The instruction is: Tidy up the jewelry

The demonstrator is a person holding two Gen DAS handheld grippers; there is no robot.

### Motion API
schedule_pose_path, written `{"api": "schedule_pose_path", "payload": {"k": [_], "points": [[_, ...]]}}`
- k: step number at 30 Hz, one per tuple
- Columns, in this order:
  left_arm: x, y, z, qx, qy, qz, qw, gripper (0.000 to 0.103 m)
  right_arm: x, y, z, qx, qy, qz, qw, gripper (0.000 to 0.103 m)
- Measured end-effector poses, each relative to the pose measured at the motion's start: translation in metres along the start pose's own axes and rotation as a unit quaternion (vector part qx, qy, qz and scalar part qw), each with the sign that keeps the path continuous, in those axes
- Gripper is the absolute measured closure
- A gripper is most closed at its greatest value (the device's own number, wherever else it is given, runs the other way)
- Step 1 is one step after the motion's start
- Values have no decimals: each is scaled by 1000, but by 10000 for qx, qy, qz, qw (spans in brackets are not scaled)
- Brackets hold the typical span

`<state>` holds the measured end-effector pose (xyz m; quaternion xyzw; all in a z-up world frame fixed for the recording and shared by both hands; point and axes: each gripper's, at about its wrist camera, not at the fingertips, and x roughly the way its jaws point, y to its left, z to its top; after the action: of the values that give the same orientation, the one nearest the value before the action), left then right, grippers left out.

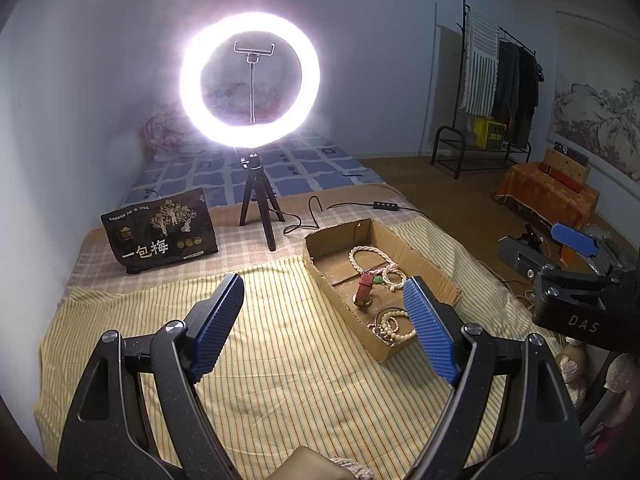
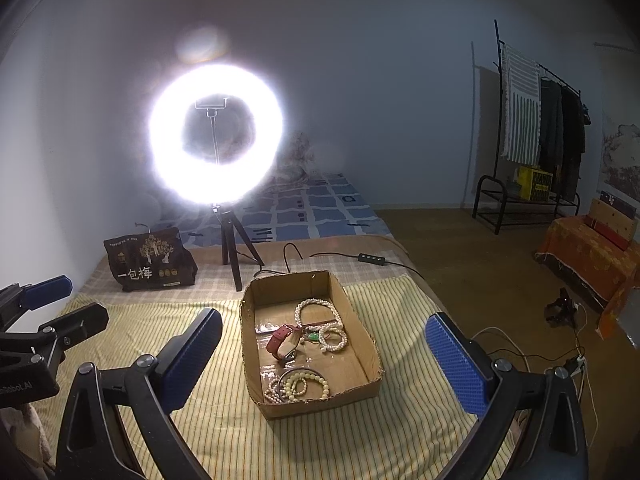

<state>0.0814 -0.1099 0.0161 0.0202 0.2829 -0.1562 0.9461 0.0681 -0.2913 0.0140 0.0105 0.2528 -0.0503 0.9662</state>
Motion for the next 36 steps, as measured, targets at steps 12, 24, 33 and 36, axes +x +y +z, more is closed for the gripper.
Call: {"api": "schedule_pose_path", "payload": {"k": [12, 24, 33, 36], "points": [[0, 0, 1, 35, -3, 10, 10000, 19, -1, -1, 0, 7, -25, -40, 10000, 0], [0, 0, 2, 51, -2, 8, 10000, 19, -1, -3, 0, 23, -8, -49, 10000, 0], [0, 0, 2, 60, -4, 12, 10000, 19, 0, -3, 0, 14, -3, -47, 10000, 0], [0, 0, 2, 58, -5, 8, 10000, 19, -1, -4, -1, 1, 0, -43, 10000, 0]]}}
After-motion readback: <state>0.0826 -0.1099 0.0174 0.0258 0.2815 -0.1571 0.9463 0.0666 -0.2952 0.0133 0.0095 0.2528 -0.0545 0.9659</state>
